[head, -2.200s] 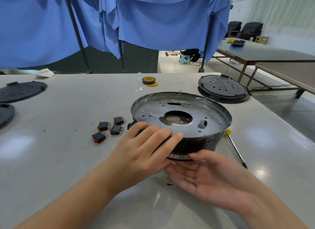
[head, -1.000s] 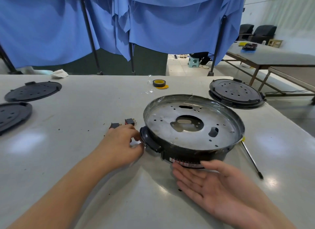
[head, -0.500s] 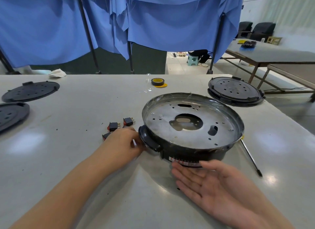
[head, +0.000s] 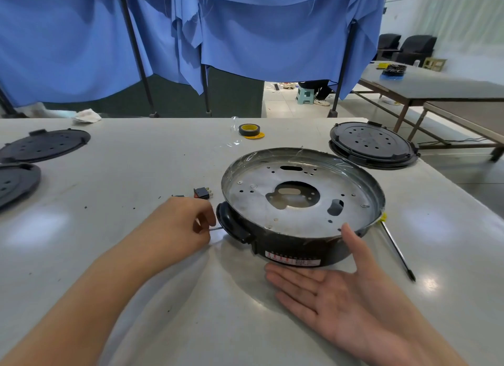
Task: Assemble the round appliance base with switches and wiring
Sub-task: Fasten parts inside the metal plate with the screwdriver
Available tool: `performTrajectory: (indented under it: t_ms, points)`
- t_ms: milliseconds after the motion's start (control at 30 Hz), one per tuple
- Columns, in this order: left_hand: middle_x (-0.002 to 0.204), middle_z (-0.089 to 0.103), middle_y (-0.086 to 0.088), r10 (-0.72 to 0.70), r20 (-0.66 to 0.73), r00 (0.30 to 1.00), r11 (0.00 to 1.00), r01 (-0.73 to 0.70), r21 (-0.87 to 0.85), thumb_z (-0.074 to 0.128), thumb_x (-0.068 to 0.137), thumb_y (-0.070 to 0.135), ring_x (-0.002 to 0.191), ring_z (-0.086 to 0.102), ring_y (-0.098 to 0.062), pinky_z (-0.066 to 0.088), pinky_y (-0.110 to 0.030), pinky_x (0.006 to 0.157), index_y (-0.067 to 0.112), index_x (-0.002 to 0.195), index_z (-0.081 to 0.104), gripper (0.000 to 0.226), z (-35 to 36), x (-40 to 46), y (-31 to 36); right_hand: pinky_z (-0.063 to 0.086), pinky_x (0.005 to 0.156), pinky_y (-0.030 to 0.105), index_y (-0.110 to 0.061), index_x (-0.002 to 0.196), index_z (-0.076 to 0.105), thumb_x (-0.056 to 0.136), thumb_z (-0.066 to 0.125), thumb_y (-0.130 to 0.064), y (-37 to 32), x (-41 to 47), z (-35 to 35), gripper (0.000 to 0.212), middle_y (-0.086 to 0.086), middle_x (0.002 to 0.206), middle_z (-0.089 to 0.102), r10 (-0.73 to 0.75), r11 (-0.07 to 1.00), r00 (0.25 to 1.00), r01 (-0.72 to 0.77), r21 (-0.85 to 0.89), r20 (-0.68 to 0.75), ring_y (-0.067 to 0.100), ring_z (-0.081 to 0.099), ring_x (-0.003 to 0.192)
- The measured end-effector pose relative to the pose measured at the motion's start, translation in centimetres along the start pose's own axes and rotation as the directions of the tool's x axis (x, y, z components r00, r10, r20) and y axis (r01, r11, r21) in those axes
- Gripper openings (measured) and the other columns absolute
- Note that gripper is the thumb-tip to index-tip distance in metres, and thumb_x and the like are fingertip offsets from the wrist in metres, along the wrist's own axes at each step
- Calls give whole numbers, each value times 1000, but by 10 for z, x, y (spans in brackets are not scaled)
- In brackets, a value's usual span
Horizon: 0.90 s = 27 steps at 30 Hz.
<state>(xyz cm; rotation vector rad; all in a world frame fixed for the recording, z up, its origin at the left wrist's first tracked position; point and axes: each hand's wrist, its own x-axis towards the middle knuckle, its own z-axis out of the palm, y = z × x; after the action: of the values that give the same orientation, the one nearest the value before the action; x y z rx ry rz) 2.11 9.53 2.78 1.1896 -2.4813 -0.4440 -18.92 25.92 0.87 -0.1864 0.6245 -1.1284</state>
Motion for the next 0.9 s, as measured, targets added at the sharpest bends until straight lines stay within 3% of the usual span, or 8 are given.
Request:
performTrajectory:
  t_ms: [133,267,400,500,600,767,900]
  points:
    - [69,66,10,-36,-53,998,995,30,-95,63,73,-1,65,60,3,44,-8,60,34,68,64,36,-18,-2,-6,41,101,41,11,116,61,47,86,-50,-1,0,0,96,21,131,58,11,1000,1000,-11,19,-12,31,59,118]
    - [71,72,8,-55,-113,992,961,22,-276,74,75,1,62,68,-8,56,-22,61,29,71,73,28,-46,-4,-6,40,102,41,11,115,62,41,89,-38,-1,1,1,93,22,129,59,2,1000,1000,-2,2,-14,32,60,117]
    - [75,75,0,-3,-147,989,855,-74,-514,86,57,34,68,73,-17,60,-27,67,29,79,75,25,-70,-6,15,41,103,42,12,112,64,39,89,-31,-1,2,-1,88,23,127,60,-9,1000,1000,9,7,-28,34,61,115]
    - [77,76,-1,114,-65,991,805,-131,-578,87,52,40,69,74,-19,60,-28,67,26,80,75,34,-75,-3,42,40,104,43,12,112,63,36,91,-28,-2,2,-2,91,24,126,60,-2,1000,1000,2,14,-29,35,61,114]
    - [75,76,-3,238,72,969,772,-143,-620,91,58,32,69,73,-16,55,-15,56,24,79,75,27,-67,10,69,40,103,43,11,111,64,33,91,-29,-2,3,-1,92,23,124,62,4,1000,999,-4,10,-38,34,62,112]
    - [71,75,2,266,264,927,856,-102,-506,84,70,15,69,73,-13,58,-19,69,20,78,74,14,-47,37,93,42,99,42,10,113,64,31,92,-29,-2,5,-3,95,22,122,63,8,1000,999,-8,9,-46,33,64,110]
    - [68,74,2,261,370,892,889,-74,-451,83,72,13,67,73,-12,56,-17,65,18,76,73,11,-39,46,96,43,97,41,9,112,65,29,92,-28,-1,6,-3,95,22,122,64,5,1000,999,-5,15,-45,32,64,109]
